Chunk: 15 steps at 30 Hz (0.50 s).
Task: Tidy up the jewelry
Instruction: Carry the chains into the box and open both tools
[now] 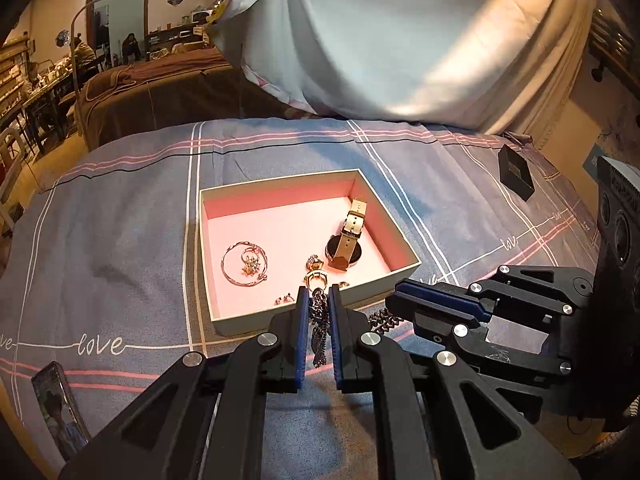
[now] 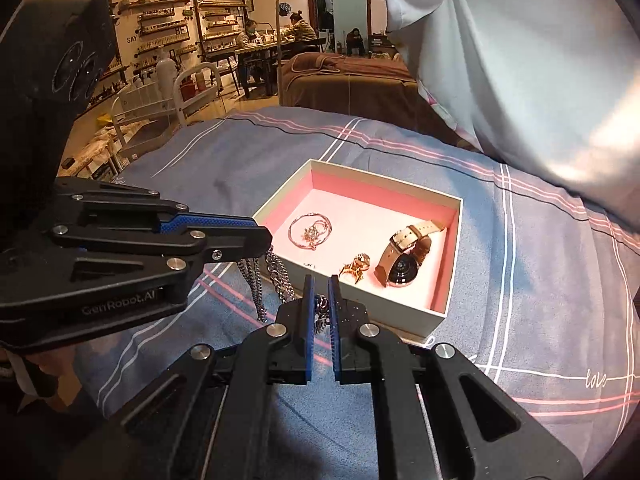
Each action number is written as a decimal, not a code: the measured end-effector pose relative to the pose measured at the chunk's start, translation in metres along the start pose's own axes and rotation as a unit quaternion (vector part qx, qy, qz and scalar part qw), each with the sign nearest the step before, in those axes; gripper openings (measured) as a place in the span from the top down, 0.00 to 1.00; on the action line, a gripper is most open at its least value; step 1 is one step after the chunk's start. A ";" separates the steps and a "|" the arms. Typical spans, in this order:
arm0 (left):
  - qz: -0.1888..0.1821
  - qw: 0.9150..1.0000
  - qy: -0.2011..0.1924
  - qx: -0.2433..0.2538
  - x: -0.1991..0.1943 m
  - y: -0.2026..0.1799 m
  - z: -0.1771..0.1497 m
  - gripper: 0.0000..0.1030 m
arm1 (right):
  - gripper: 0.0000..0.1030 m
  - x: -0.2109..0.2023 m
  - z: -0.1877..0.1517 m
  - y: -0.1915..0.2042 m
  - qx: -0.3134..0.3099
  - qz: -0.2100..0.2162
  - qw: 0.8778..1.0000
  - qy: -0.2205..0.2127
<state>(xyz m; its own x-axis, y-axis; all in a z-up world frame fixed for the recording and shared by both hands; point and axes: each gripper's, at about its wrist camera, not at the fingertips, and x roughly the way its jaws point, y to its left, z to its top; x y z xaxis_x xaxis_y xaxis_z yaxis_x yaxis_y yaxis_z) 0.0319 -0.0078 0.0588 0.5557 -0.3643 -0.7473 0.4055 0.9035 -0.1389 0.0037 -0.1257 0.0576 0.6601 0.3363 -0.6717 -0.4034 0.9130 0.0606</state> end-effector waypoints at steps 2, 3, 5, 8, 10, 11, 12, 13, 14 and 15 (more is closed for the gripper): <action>-0.002 1.000 -0.010 -0.005 -0.002 0.001 0.012 0.91 | 0.93 -0.002 0.014 -0.003 -0.005 -0.004 1.000 -0.009; -0.003 1.000 -0.015 -0.009 -0.003 0.002 0.019 0.91 | 0.93 -0.003 0.020 -0.005 -0.007 -0.008 1.000 -0.013; -0.004 1.000 -0.025 -0.012 -0.005 0.003 0.031 0.91 | 0.93 -0.003 0.032 -0.008 -0.012 -0.011 1.000 -0.018; -0.003 0.999 -0.034 -0.017 -0.005 0.005 0.047 0.91 | 0.93 0.002 0.048 -0.017 -0.011 -0.017 1.000 -0.021; -0.005 0.999 -0.039 -0.020 -0.004 0.007 0.056 0.91 | 0.93 0.006 0.056 -0.021 -0.011 -0.020 0.999 -0.023; -0.004 0.999 -0.040 -0.020 -0.003 0.006 0.061 0.91 | 0.93 0.008 0.059 -0.022 -0.011 -0.020 0.999 -0.023; -0.004 0.999 -0.041 -0.018 -0.002 0.006 0.064 0.91 | 0.93 0.010 0.062 -0.023 -0.011 -0.020 0.999 -0.024; -0.004 0.999 -0.041 -0.017 0.000 0.006 0.068 0.91 | 0.93 0.013 0.065 -0.025 -0.011 -0.019 1.000 -0.021; -0.003 0.999 -0.041 -0.017 0.002 0.007 0.072 0.91 | 0.93 0.016 0.067 -0.025 -0.011 -0.020 1.000 -0.021; -0.004 0.999 -0.041 -0.017 0.004 0.008 0.073 0.91 | 0.93 0.019 0.069 -0.027 -0.010 -0.019 1.000 -0.019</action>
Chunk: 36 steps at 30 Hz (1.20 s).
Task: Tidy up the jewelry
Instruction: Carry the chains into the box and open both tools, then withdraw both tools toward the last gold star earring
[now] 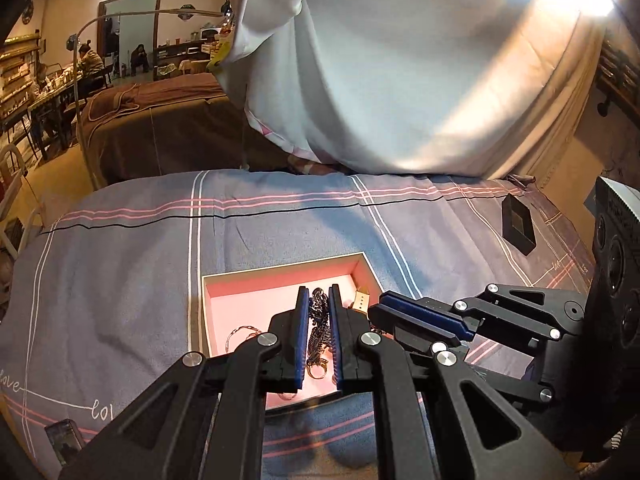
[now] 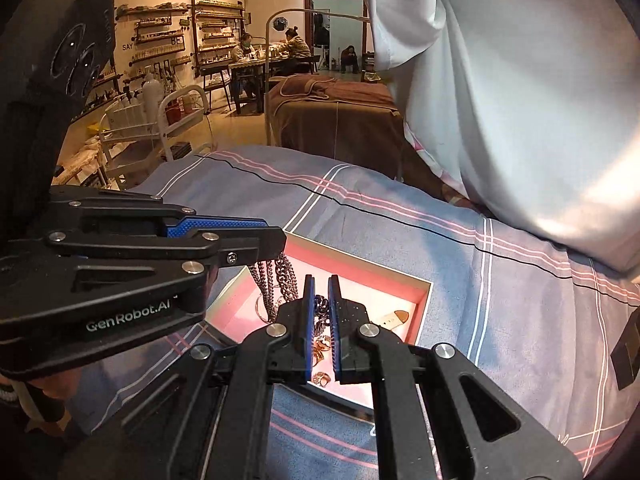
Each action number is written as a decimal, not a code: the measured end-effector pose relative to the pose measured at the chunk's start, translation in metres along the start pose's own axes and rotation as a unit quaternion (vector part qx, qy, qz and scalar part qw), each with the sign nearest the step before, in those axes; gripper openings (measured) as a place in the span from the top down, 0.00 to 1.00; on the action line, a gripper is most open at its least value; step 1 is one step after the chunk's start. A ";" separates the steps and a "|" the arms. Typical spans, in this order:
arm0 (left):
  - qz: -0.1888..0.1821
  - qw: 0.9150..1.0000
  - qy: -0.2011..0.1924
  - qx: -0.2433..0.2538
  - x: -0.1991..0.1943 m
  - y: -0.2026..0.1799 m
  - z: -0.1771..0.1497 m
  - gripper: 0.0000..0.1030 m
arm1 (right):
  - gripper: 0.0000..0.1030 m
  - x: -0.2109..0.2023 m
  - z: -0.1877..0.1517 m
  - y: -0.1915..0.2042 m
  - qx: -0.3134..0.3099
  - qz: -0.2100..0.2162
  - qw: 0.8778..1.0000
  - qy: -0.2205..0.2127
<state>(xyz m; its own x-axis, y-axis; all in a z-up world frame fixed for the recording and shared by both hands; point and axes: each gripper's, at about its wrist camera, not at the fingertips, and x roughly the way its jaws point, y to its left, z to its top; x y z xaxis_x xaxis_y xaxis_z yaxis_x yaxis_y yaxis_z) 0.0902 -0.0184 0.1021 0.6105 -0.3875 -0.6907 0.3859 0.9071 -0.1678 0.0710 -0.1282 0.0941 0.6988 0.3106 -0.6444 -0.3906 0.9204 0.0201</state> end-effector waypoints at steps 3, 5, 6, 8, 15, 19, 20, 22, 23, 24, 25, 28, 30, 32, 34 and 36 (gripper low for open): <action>0.002 1.000 0.005 -0.003 0.010 0.003 0.005 0.91 | 0.93 0.011 0.004 -0.005 0.004 0.002 1.000 0.005; 0.006 1.000 0.010 -0.007 0.018 0.007 0.007 0.91 | 0.93 0.016 0.003 -0.007 0.006 0.001 1.000 0.010; 0.006 1.000 0.014 -0.009 0.023 0.009 0.007 0.91 | 0.93 0.021 0.004 -0.009 0.007 0.004 1.000 0.015; 0.009 1.000 0.022 -0.014 0.032 0.013 0.006 0.91 | 0.93 0.030 0.003 -0.012 0.010 0.005 1.000 0.021; 0.018 0.998 0.051 -0.026 0.062 0.024 -0.004 0.90 | 0.91 0.064 -0.011 -0.014 0.014 0.006 0.997 0.070; 0.040 0.998 0.029 -0.046 0.055 0.033 -0.007 0.15 | 0.43 0.062 -0.028 -0.013 0.006 -0.023 0.997 0.071; 0.036 0.998 0.021 -0.048 0.049 0.034 -0.007 0.15 | 0.43 0.058 -0.032 -0.016 0.015 -0.025 0.997 0.067; 0.031 0.998 0.018 -0.042 0.041 0.032 -0.009 0.14 | 0.43 0.046 -0.041 -0.025 0.039 -0.030 0.997 0.056; 0.035 0.998 0.015 -0.040 0.036 0.031 -0.011 0.11 | 0.43 0.039 -0.047 -0.031 0.054 -0.034 0.997 0.050; 0.038 0.999 0.012 -0.037 0.031 0.030 -0.015 0.10 | 0.41 0.031 -0.054 -0.036 0.069 -0.036 0.996 0.045; 0.037 0.999 0.011 -0.034 0.027 0.028 -0.020 0.08 | 0.37 0.023 -0.063 -0.043 0.084 -0.041 0.995 0.041; 0.036 0.999 0.015 -0.030 0.019 0.024 -0.045 0.06 | 0.33 0.006 -0.097 -0.060 0.121 -0.049 0.990 0.050; 0.044 0.998 0.032 -0.025 0.019 0.020 -0.067 0.06 | 0.33 0.005 -0.123 -0.071 0.140 -0.052 0.986 0.071; 0.035 0.998 0.051 -0.017 0.022 0.014 -0.090 0.06 | 0.33 0.009 -0.147 -0.076 0.155 -0.047 0.982 0.092; 0.037 0.997 0.074 -0.010 0.029 0.010 -0.111 0.06 | 0.33 0.016 -0.158 -0.073 0.152 -0.046 0.983 0.096; 0.049 0.994 0.094 -0.012 0.036 0.012 -0.127 0.06 | 0.33 0.023 -0.160 -0.062 0.135 -0.032 0.986 0.093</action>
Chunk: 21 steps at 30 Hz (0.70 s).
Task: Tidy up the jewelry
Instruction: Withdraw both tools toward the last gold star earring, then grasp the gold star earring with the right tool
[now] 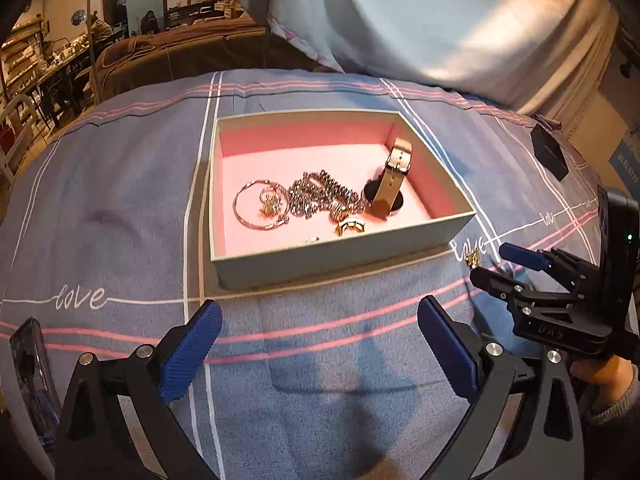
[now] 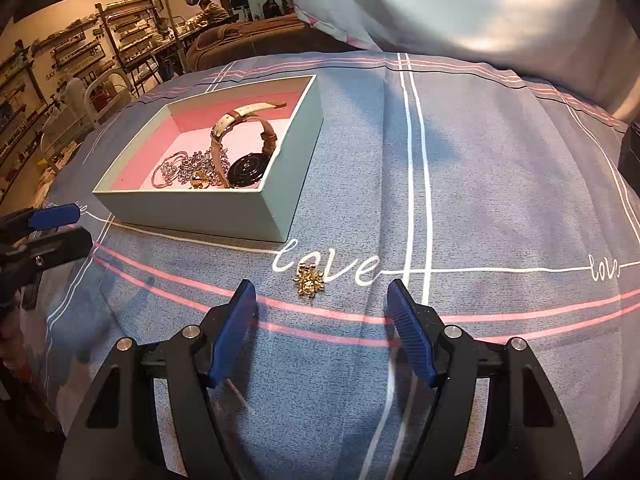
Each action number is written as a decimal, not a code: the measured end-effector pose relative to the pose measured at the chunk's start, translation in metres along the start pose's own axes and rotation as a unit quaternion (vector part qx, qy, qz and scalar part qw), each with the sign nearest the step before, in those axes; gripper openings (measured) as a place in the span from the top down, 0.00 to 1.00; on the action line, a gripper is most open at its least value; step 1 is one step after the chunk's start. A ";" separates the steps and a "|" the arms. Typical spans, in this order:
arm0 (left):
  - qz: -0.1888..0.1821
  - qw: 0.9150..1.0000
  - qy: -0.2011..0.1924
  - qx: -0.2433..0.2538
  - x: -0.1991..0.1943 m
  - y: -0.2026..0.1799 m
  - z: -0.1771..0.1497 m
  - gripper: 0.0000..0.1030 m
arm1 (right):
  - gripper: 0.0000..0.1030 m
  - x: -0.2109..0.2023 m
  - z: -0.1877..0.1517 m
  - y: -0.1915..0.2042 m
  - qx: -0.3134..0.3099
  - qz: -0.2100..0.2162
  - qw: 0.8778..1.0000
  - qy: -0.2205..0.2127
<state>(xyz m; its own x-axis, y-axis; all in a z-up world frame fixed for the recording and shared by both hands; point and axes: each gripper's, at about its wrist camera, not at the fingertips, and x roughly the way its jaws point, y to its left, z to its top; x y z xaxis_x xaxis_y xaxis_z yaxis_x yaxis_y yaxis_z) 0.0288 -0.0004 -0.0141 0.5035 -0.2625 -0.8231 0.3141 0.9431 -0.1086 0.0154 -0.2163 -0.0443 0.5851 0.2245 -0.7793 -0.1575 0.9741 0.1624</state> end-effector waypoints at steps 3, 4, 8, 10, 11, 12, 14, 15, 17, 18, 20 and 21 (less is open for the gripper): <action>0.009 1.000 0.011 -0.019 -0.001 0.012 -0.010 0.06 | 0.33 0.008 0.000 0.033 -0.044 0.027 0.999 0.000; 0.010 1.000 0.008 -0.028 -0.005 0.018 -0.011 0.06 | 0.33 0.009 0.000 0.047 -0.060 0.033 0.998 -0.004; 0.021 0.998 -0.006 -0.058 -0.022 0.041 -0.012 0.06 | 0.39 0.005 0.000 0.090 -0.111 0.077 0.991 -0.026; 0.026 0.997 -0.008 -0.065 -0.026 0.047 -0.012 0.06 | 0.39 -0.005 0.001 0.090 -0.101 0.069 0.992 -0.038; 0.026 0.998 -0.006 -0.065 -0.026 0.048 -0.013 0.06 | 0.39 -0.009 0.002 0.084 -0.089 0.068 0.993 -0.036; 0.024 0.998 -0.004 -0.063 -0.025 0.047 -0.013 0.06 | 0.38 -0.011 0.002 0.077 -0.075 0.059 0.995 -0.025; 0.021 0.998 0.002 -0.053 -0.018 0.041 -0.014 0.06 | 0.38 -0.009 -0.001 0.064 -0.061 0.039 0.997 0.003; 0.018 0.999 0.008 -0.047 -0.013 0.037 -0.015 0.06 | 0.38 -0.007 -0.004 0.061 -0.065 0.036 0.997 0.012; 0.009 0.999 0.015 -0.035 -0.003 0.028 -0.017 0.06 | 0.38 -0.004 -0.008 0.059 -0.071 0.014 0.997 0.015; 0.007 0.999 0.019 -0.029 0.002 0.024 -0.018 0.06 | 0.38 -0.001 -0.010 0.061 -0.074 0.009 0.997 0.022; 0.012 1.000 0.022 -0.019 0.009 0.018 -0.020 0.06 | 0.38 0.005 -0.012 0.066 -0.081 0.000 0.996 0.024; 0.014 1.000 0.022 -0.014 0.011 0.017 -0.020 0.06 | 0.37 0.008 -0.012 0.069 -0.083 0.000 0.996 0.024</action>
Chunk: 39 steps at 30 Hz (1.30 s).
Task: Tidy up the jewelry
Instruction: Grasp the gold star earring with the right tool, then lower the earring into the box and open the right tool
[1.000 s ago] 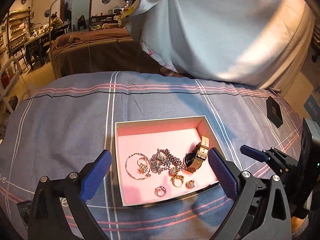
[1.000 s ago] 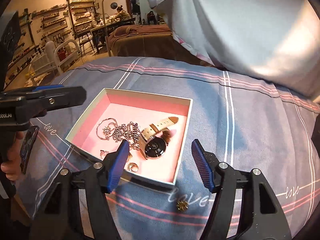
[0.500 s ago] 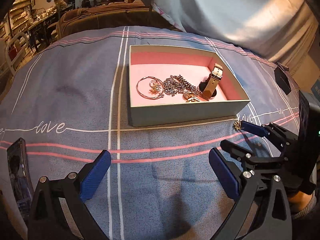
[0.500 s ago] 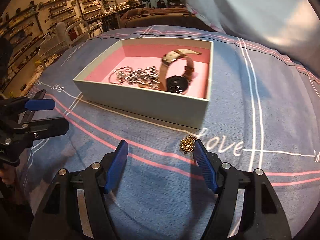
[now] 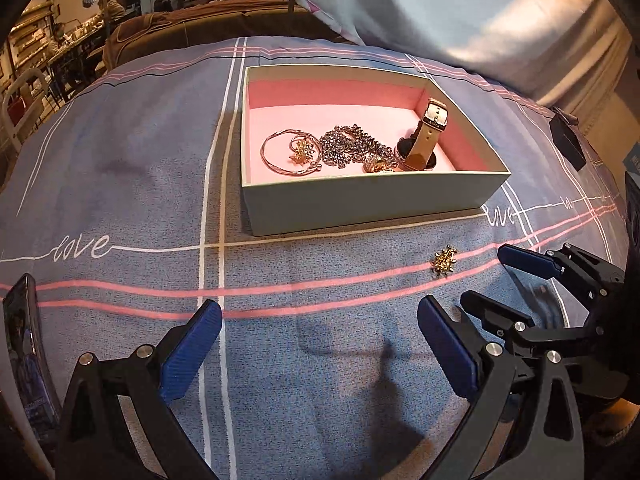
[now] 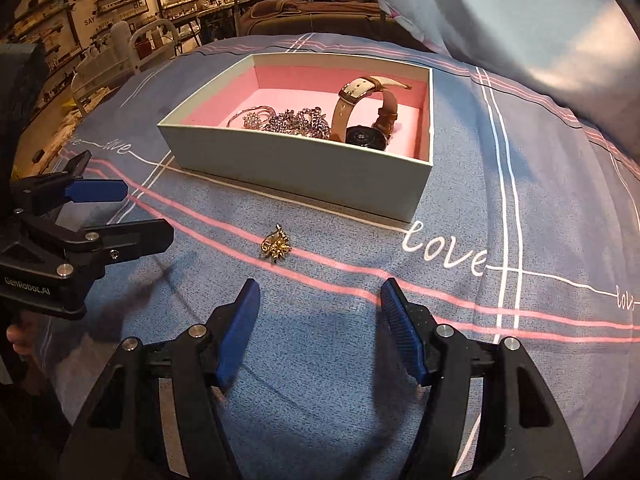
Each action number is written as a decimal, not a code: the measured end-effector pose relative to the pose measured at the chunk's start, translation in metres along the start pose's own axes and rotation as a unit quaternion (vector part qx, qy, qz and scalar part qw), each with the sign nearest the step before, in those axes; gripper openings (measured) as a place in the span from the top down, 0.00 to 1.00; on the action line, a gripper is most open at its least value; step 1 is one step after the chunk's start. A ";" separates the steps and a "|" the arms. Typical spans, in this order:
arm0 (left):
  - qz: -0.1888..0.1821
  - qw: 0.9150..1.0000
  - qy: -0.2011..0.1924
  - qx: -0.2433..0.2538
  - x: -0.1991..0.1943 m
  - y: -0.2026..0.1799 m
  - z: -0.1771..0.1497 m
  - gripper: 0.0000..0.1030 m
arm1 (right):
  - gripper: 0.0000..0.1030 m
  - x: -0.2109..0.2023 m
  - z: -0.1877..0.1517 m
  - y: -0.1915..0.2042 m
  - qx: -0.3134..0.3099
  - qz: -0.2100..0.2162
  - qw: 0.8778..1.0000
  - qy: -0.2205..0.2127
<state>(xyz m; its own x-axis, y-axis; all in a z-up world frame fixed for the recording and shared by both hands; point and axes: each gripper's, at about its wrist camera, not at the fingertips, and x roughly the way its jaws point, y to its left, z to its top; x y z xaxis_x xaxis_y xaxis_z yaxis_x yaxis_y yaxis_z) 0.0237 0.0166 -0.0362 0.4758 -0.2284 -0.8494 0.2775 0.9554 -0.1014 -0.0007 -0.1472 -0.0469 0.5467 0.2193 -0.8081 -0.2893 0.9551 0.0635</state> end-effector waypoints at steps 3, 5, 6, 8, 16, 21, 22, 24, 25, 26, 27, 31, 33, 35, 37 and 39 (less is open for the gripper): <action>0.021 1.000 -0.007 0.013 0.004 0.002 0.000 0.09 | 0.30 0.006 0.003 0.002 0.009 0.004 1.000 -0.008; 0.037 0.999 -0.003 0.026 0.008 0.004 0.002 0.22 | 0.25 0.007 0.005 0.004 0.011 0.007 1.000 -0.010; 0.040 0.999 -0.004 0.035 0.010 0.003 0.003 0.28 | 0.24 0.008 0.004 0.005 0.009 0.004 1.000 -0.009; 0.038 0.998 0.004 0.047 0.015 0.000 0.004 0.45 | 0.22 0.009 0.004 0.009 -0.002 -0.004 1.000 -0.009; 0.016 0.998 -0.002 0.059 0.021 -0.015 0.009 0.75 | 0.51 0.019 0.019 0.027 -0.031 -0.016 0.999 -0.018; 0.012 0.999 0.000 0.052 0.020 -0.012 0.011 0.93 | 0.82 0.018 0.022 0.029 -0.031 -0.003 0.999 -0.019; 0.010 0.999 0.000 0.052 0.020 -0.013 0.010 0.95 | 0.82 0.017 0.021 0.026 -0.026 0.003 0.999 -0.019; 0.009 0.999 0.000 0.052 0.020 -0.015 0.010 0.95 | 0.82 0.014 0.020 0.023 -0.016 0.008 1.000 -0.017; 0.006 0.999 0.000 0.052 0.020 -0.016 0.010 0.95 | 0.82 0.013 0.019 0.022 -0.015 0.009 1.000 -0.018; 0.005 0.999 0.001 0.053 0.020 -0.018 0.010 0.95 | 0.82 0.011 0.018 0.022 -0.015 0.009 1.000 -0.018; 0.006 0.999 0.001 0.054 0.020 -0.019 0.010 0.95 | 0.82 0.010 0.017 0.022 -0.015 0.009 1.000 -0.016; 0.004 0.998 0.002 0.060 0.019 -0.025 0.009 0.95 | 0.82 0.006 0.014 0.021 -0.009 0.013 1.000 -0.019; 0.004 0.998 0.002 0.063 0.019 -0.027 0.008 0.95 | 0.82 0.006 0.014 0.021 -0.009 0.015 1.000 -0.017; 0.005 0.998 0.002 0.061 0.016 -0.027 0.008 0.95 | 0.82 0.003 0.015 0.021 -0.008 0.018 1.000 -0.019; 0.001 0.998 -0.002 0.056 0.010 -0.025 0.010 0.95 | 0.82 -0.005 0.020 0.021 -0.010 0.017 0.999 -0.032; -0.002 0.999 -0.015 0.051 -0.002 -0.024 0.018 0.95 | 0.82 -0.018 0.029 0.021 -0.013 0.018 0.999 -0.050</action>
<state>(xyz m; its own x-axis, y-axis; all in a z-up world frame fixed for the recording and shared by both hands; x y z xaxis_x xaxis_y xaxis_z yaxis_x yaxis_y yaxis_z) 0.0311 -0.0089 -0.0226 0.4998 -0.2384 -0.8327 0.3611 0.9312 -0.0499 0.0064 -0.1256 -0.0135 0.6107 0.2732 -0.7433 -0.3297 0.9411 0.0751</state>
